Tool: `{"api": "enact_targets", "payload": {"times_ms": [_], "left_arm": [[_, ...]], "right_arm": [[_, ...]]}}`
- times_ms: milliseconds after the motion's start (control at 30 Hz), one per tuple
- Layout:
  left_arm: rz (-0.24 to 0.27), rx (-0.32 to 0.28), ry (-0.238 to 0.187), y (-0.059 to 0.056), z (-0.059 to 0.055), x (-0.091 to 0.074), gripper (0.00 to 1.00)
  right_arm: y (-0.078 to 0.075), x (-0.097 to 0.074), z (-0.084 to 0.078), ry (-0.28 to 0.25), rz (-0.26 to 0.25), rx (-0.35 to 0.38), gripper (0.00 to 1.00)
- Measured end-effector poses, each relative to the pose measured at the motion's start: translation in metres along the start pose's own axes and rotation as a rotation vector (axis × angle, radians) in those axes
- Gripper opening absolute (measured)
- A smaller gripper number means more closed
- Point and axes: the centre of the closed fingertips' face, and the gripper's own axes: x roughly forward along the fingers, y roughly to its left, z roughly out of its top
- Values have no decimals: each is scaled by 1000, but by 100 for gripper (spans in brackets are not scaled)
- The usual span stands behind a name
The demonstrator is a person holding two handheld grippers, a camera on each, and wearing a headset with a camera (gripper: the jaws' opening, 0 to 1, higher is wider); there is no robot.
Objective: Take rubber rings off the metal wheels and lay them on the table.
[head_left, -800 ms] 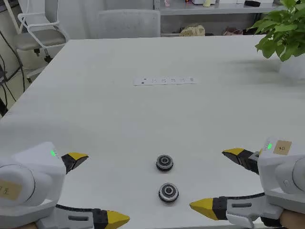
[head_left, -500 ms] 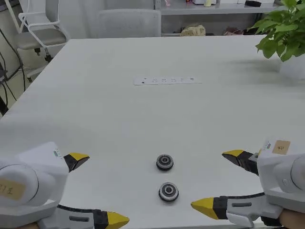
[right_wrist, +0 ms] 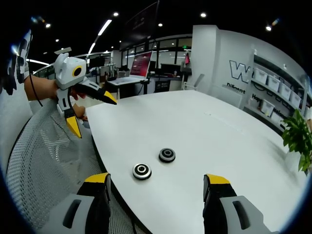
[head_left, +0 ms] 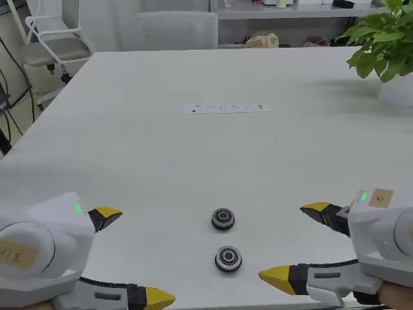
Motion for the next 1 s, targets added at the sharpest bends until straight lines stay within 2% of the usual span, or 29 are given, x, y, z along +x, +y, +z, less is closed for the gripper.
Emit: {"api": "enact_targets", "payload": {"times_ms": [1000], "left_arm": [[-1, 25, 27, -3, -5, 1, 86]], "right_arm": [[0, 1, -5, 19, 11, 3, 76]]}}
